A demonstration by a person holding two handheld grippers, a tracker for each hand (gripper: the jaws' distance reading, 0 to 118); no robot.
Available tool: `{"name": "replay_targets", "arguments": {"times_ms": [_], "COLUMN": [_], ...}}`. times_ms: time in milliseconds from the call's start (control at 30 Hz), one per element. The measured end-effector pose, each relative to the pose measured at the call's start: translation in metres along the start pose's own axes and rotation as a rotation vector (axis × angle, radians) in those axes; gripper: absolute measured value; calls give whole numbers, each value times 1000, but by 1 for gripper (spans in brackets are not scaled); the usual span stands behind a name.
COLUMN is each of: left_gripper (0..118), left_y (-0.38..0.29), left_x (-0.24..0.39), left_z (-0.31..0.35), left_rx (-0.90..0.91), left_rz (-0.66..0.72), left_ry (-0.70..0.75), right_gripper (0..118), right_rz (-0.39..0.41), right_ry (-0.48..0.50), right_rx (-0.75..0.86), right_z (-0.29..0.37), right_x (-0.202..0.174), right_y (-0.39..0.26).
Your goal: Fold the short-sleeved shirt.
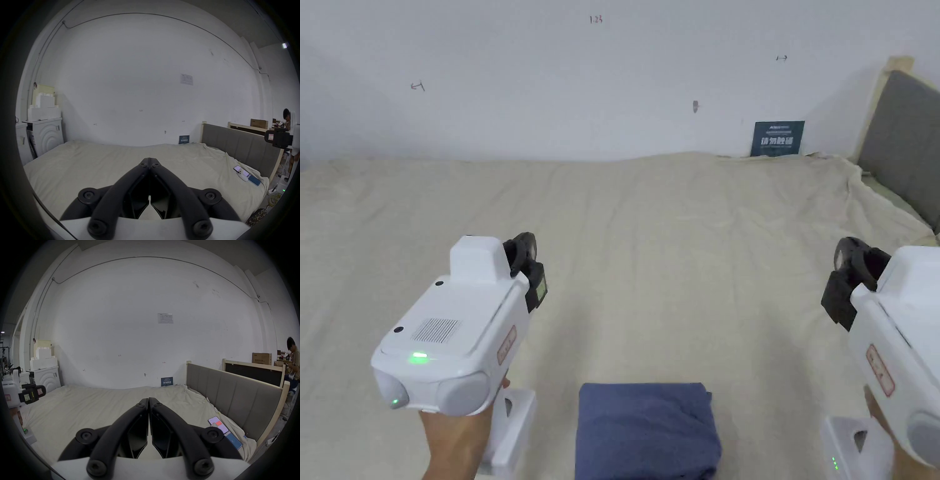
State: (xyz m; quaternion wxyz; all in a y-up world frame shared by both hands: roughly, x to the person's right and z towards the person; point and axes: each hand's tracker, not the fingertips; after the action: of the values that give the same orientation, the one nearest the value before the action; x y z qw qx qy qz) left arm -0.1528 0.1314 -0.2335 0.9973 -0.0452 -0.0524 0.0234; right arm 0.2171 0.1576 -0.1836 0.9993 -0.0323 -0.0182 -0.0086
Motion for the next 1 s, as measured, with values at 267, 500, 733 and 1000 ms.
{"name": "replay_targets", "arguments": {"times_ms": [267, 500, 733, 1000], "left_gripper": [0, 0, 0, 0], "left_y": [-5, -8, -20, -40], "left_x": [-32, -38, -37, -43], "left_z": [15, 14, 9, 3], "left_rx": [7, 6, -32, -101], "left_rz": [18, 35, 51, 54], "left_ry": [97, 108, 97, 87], "right_gripper": [0, 0, 0, 0], "right_rz": [14, 12, -9, 0], "right_ry": [33, 35, 50, 137], "right_rx": [15, 6, -62, -250], "right_z": [-4, -7, -22, -54], "right_x": [-19, -20, -28, -58], "right_y": [-7, -11, -39, -122]}}
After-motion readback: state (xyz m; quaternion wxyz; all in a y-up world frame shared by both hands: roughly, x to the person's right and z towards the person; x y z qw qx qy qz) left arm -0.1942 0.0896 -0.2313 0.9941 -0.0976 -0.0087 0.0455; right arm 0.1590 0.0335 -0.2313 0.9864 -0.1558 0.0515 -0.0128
